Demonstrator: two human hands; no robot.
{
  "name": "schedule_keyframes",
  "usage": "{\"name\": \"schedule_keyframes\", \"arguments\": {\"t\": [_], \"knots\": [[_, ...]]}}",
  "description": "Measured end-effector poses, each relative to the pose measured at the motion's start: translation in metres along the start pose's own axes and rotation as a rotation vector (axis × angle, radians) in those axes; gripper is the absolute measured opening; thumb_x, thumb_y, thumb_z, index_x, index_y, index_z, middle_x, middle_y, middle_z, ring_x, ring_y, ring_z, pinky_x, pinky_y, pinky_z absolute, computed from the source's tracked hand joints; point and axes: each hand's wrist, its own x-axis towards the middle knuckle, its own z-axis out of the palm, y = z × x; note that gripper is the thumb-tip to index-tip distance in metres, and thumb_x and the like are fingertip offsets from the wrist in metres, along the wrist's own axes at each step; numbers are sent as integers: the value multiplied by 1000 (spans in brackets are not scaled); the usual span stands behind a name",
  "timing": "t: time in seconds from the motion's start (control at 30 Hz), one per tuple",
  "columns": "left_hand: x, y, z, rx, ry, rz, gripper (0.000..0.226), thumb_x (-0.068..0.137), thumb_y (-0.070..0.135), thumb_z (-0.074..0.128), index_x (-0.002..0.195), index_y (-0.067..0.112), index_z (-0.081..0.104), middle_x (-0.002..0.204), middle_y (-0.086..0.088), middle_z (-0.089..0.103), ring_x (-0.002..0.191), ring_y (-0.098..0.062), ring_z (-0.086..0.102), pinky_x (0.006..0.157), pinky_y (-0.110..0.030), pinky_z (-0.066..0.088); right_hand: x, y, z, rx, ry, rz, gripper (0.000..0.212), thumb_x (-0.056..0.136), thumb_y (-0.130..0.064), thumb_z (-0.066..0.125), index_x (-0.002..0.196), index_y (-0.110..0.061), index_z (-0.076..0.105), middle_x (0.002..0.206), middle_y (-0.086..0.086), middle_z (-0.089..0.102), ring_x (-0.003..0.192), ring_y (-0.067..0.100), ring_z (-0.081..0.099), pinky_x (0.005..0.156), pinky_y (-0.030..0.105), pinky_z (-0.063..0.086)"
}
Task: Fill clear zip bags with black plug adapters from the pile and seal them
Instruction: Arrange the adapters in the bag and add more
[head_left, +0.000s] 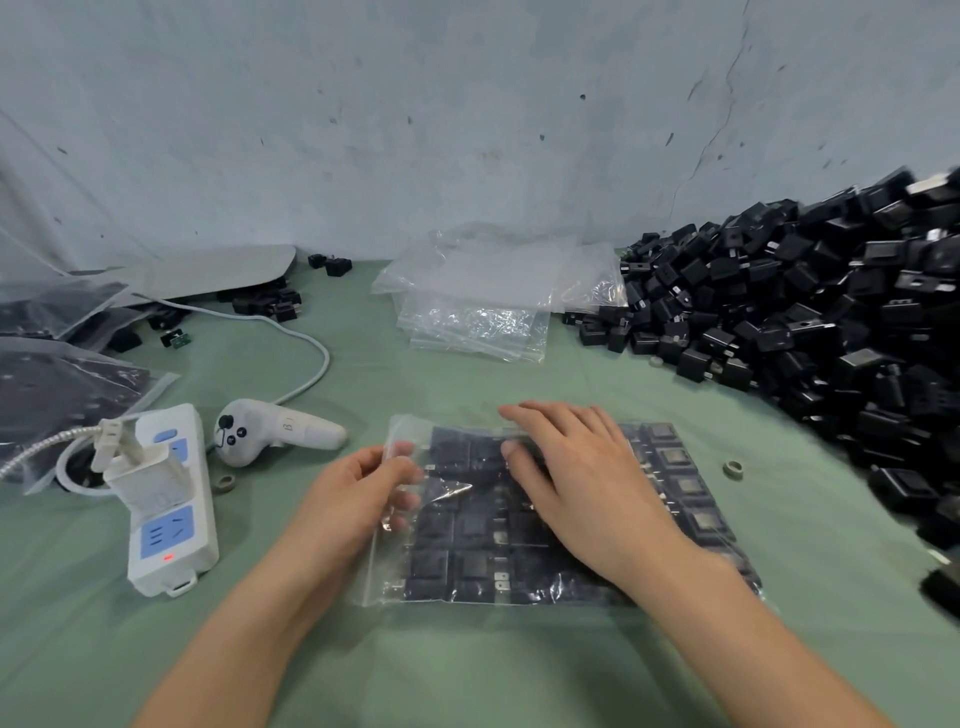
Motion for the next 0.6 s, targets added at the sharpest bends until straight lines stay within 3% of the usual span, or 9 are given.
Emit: {"name": "schedule_keyframes", "arguments": {"t": [0.13,0.23,0.37,0.5,0.6], "knots": [[0,4,-9,54,59,56,23,96,24,59,85,12,76,74,0,74,57,-11,64,59,-29,51,2,15,-14,73,114,117,45,102,-41,36,144,-29,47,141,-7,53,132,16,42,116,39,29],[4,4,-17,27,167,83,19,99,24,55,99,11,70,86,-7,74,67,-20,63,66,-36,48,1,40,-24,83,209,262,41,102,-31,43,142,-25,50,140,-3,54,131,19,41,116,38,28],[11,-1,-22,66,202,82,21,102,20,50,116,9,61,97,-15,64,68,-23,57,60,-34,48,-9,81,-38,-40,287,487,43,101,-26,45,143,-22,50,146,5,49,138,25,36,118,42,22],[16,-4,-27,90,215,71,23,104,18,48,120,5,58,100,-20,64,70,-25,60,57,-31,53,-23,113,-47,-181,329,764,48,98,-27,49,146,-19,47,156,16,34,148,36,18,121,57,5],[17,-6,-28,81,220,67,19,104,17,48,117,7,57,93,-17,63,67,-24,59,45,-23,54,-33,131,-52,-302,362,913,54,93,-26,55,145,-14,46,160,25,22,150,45,4,118,65,-4]]}}
